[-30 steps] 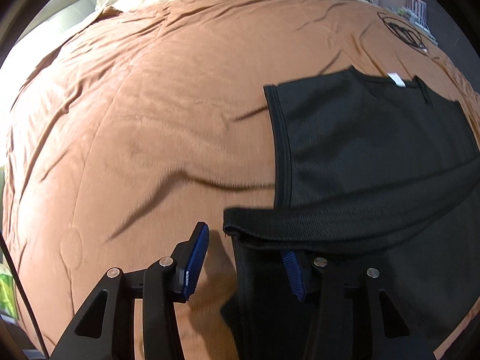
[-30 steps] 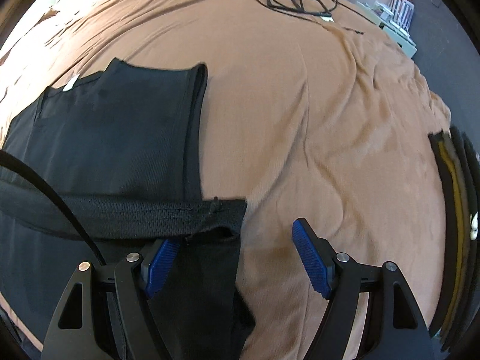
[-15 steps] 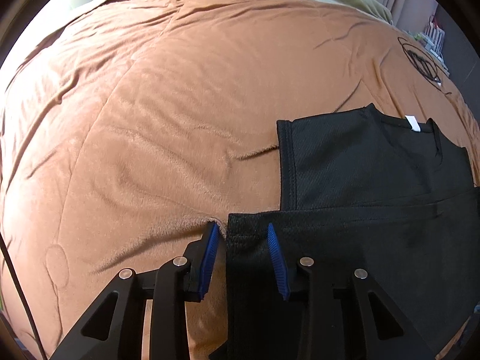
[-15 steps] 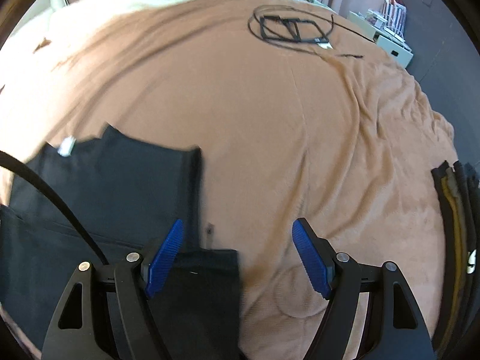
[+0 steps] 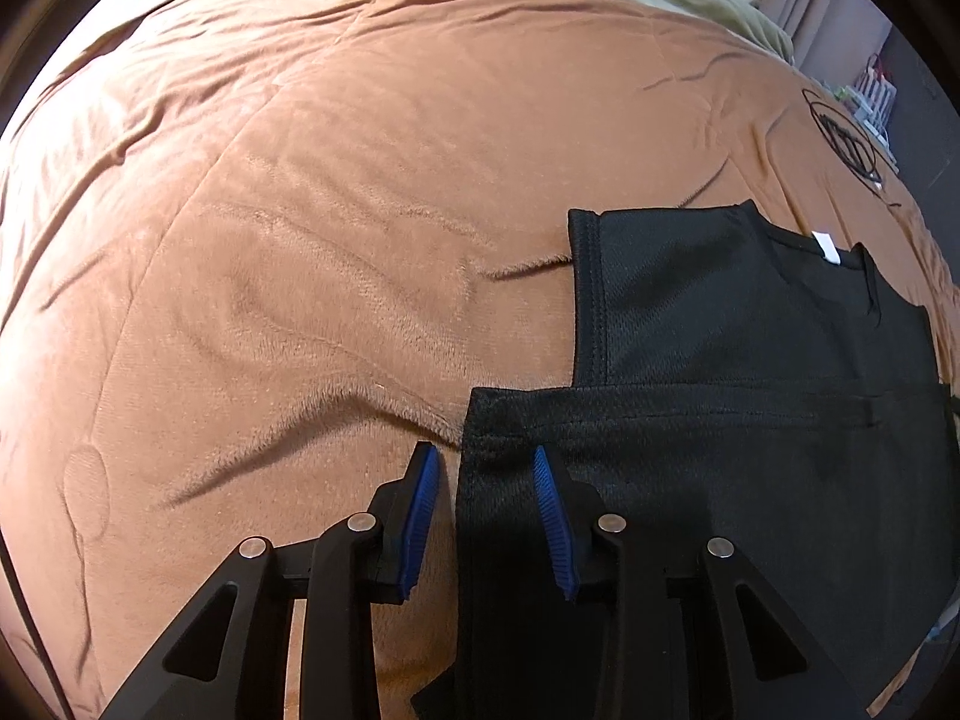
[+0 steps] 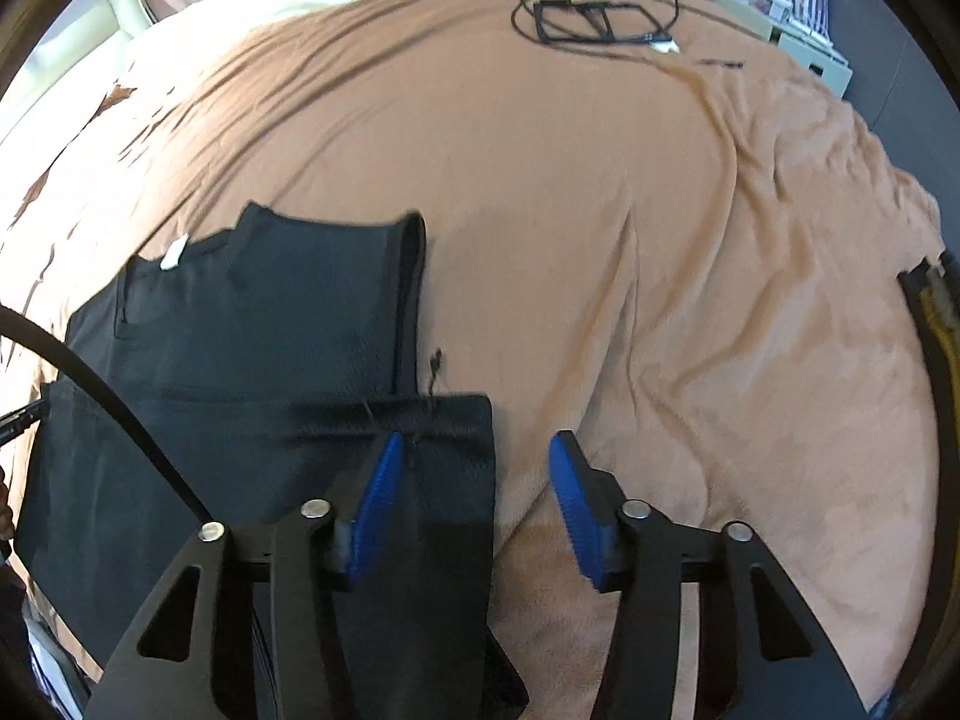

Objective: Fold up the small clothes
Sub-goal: 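Close both tools on the new folded edge of the shirt, then fold the folded edge over again toward the collar with both tools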

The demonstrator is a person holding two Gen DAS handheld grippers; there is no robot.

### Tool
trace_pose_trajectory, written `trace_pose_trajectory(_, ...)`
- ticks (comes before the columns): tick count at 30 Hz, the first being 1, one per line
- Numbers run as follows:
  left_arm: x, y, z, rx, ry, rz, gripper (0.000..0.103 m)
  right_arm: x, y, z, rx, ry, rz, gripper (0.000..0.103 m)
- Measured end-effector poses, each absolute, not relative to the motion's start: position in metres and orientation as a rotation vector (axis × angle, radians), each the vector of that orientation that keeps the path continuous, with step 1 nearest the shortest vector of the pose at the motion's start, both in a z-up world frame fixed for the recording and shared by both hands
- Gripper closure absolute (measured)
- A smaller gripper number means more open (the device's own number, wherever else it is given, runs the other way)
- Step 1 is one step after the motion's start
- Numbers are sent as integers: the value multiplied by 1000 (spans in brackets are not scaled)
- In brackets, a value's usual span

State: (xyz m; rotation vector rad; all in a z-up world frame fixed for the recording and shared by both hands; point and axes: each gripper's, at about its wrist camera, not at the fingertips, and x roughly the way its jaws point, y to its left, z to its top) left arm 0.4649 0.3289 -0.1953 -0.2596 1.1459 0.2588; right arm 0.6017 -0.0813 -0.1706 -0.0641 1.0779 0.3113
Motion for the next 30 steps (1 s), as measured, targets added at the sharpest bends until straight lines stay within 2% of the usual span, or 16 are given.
trace_pose_trajectory(2, 465, 329, -196, -256, 1147, 253, 72, 606, -81, -175, -65, 1082, 311, 59)
trace_pose_trajectory(4, 465, 330, -195, -260, 1149, 238, 83, 605, -78, -177, -49, 1077, 311, 59)
trace_pose_trajectory(5, 465, 331, -194, -266, 1151, 230, 85, 605, -78, -176, -45, 1070, 313, 62)
trace_pose_trajectory(9, 468, 336, -193, -306, 1152, 225, 93, 604, -79, -172, -17, 1046, 329, 90)
trace_pose_trajectory(11, 468, 336, -191, -326, 1149, 221, 95, 600, -80, -168, -7, 1024, 328, 97)
trace_pose_trajectory(14, 463, 337, -183, -317, 1132, 222, 96, 592, -86, -165, 30, 995, 336, 101)
trace_pose_trajectory(30, 464, 345, -128, -314, 1027, 244, 98, 571, -89, -125, 35, 870, 322, 102)
